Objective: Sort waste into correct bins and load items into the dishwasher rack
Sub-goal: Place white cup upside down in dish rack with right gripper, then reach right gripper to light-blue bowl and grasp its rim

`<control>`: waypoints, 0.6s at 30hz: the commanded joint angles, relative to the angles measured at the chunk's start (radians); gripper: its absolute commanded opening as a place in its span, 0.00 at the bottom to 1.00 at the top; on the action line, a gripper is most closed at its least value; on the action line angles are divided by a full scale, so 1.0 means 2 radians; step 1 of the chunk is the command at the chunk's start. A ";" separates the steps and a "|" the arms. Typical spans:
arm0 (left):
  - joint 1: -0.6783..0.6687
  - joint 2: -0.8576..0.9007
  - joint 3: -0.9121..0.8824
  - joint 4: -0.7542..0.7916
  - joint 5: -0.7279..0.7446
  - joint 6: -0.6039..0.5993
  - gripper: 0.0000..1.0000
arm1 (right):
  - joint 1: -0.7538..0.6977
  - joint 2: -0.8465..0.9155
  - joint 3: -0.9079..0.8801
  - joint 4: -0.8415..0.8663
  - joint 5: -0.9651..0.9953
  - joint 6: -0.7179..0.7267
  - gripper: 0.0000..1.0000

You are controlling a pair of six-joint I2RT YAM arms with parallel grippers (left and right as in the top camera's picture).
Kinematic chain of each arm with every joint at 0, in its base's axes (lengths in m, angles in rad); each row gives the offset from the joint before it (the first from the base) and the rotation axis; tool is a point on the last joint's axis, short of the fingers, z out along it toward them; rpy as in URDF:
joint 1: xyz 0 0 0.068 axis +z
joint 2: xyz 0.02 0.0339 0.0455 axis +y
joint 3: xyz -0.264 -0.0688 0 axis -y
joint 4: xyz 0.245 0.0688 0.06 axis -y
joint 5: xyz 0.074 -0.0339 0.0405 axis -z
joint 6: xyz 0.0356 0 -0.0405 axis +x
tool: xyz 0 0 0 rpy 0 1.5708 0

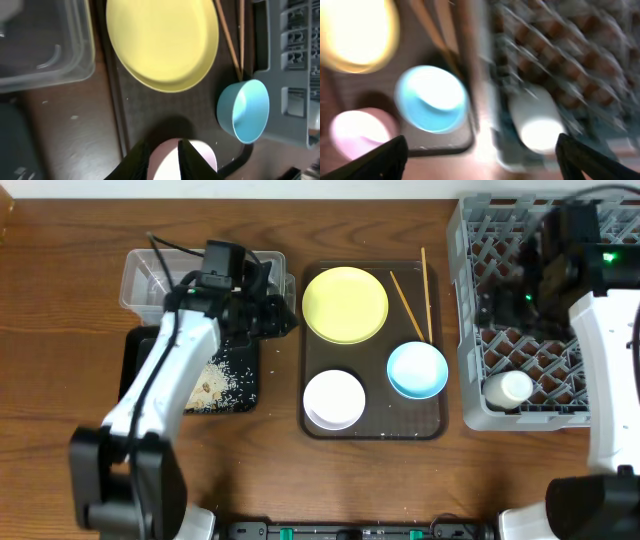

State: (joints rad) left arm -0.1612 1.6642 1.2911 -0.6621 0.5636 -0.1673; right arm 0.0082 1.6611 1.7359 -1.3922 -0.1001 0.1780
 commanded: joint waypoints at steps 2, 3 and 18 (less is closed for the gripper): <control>-0.002 -0.062 0.018 -0.040 -0.065 0.020 0.24 | 0.063 -0.002 -0.001 0.030 -0.060 -0.019 0.87; -0.002 -0.068 0.018 -0.050 -0.073 0.020 0.24 | 0.077 -0.001 -0.009 0.041 -0.059 -0.015 0.86; -0.002 -0.068 0.017 -0.084 -0.086 0.020 0.24 | 0.140 0.014 -0.141 0.127 0.016 0.027 0.80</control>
State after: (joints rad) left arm -0.1612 1.5223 1.3132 -0.8268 0.4118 -0.1486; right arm 0.2810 1.6848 1.4860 -1.1603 -0.1059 0.2104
